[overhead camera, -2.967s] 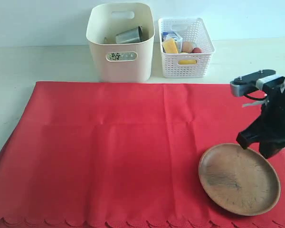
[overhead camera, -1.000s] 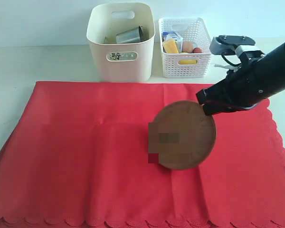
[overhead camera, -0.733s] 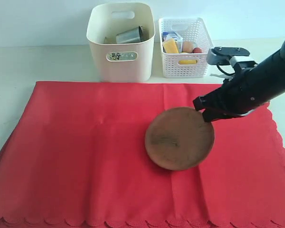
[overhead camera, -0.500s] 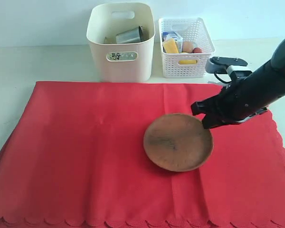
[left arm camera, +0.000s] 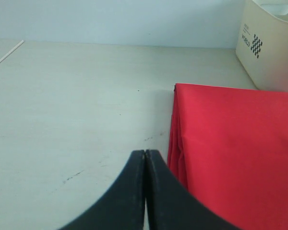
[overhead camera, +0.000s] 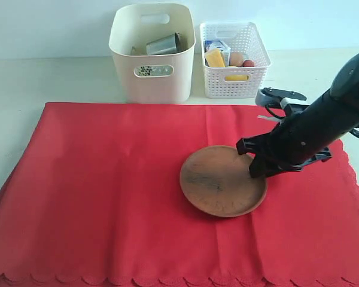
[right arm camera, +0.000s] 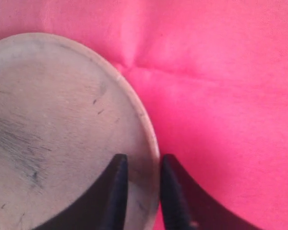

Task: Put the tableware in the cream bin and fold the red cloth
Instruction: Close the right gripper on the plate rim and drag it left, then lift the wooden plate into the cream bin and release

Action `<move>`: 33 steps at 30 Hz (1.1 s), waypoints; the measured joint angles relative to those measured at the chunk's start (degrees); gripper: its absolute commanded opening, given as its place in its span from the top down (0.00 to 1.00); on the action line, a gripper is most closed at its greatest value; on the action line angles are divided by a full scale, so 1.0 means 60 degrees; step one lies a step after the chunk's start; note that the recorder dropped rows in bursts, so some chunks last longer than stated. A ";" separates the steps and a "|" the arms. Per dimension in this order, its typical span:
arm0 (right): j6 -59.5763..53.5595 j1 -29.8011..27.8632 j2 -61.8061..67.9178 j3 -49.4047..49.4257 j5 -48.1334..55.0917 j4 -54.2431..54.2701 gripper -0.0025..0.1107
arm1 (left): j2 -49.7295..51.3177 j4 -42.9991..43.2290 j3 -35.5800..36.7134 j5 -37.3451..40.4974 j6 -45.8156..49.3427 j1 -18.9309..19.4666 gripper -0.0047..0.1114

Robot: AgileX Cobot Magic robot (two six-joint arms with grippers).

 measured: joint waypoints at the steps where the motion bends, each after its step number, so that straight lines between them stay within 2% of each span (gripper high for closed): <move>1: 0.0000 0.0000 0.0000 0.0000 0.0000 0.0102 0.87 | 0.0000 0.0000 0.0000 0.0000 0.0000 0.0000 0.95; 6: -0.0162 0.0000 0.0000 0.0000 0.0122 0.0397 0.98 | 0.0000 0.0000 0.0000 0.0000 0.0000 0.0000 0.95; 16: -0.0279 0.0000 -0.0539 -0.0070 0.0316 0.0647 0.98 | 0.0000 0.0000 0.0000 0.0000 0.0000 0.0000 0.95; 26: -0.0738 0.0000 -0.1772 -0.1201 0.1586 0.1084 0.98 | 0.0000 0.0000 0.0000 0.0000 0.0000 0.0000 0.95; 33: -0.1101 0.0000 -0.1910 -0.2066 0.1772 0.1897 0.98 | 0.0000 0.0000 0.0000 0.0000 0.0000 0.0000 0.95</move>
